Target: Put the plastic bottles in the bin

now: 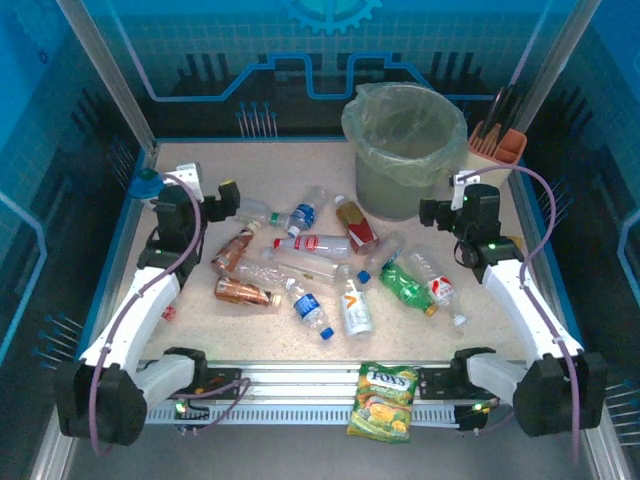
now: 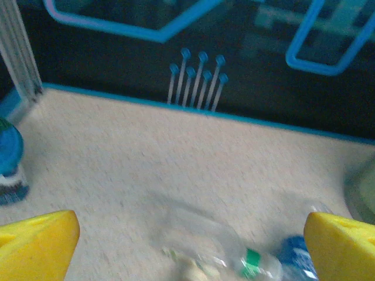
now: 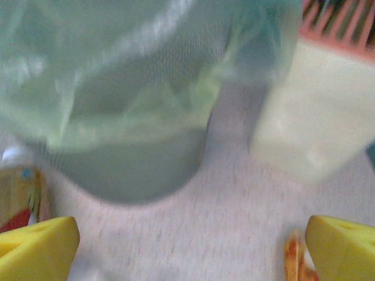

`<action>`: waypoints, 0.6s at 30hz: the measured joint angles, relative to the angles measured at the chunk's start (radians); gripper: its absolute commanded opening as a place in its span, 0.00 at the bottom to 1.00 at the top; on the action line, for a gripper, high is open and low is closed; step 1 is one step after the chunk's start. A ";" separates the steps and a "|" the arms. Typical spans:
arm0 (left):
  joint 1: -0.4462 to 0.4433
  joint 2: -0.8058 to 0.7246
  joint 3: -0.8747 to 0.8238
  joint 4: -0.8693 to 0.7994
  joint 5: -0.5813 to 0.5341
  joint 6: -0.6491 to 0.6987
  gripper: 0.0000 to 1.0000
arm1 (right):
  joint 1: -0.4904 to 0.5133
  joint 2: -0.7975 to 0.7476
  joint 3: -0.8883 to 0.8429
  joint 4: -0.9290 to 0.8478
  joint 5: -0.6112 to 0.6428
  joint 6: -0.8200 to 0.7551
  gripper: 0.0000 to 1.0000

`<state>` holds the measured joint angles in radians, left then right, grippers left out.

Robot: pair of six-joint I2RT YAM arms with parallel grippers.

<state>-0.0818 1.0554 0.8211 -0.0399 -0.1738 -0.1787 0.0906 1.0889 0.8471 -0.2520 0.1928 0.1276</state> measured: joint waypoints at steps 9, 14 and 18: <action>-0.099 -0.021 0.046 -0.492 0.222 -0.128 0.99 | 0.001 0.067 0.061 -0.537 -0.120 0.118 0.91; -0.122 -0.088 0.032 -0.562 0.296 -0.190 0.99 | 0.001 0.194 0.066 -0.586 -0.155 0.128 0.94; -0.125 -0.115 0.016 -0.584 0.312 -0.217 0.99 | 0.001 0.276 0.066 -0.572 -0.148 0.127 0.94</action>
<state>-0.2070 0.9405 0.8371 -0.6239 0.1387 -0.3962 0.0914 1.3651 0.9131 -0.8242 0.0448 0.2546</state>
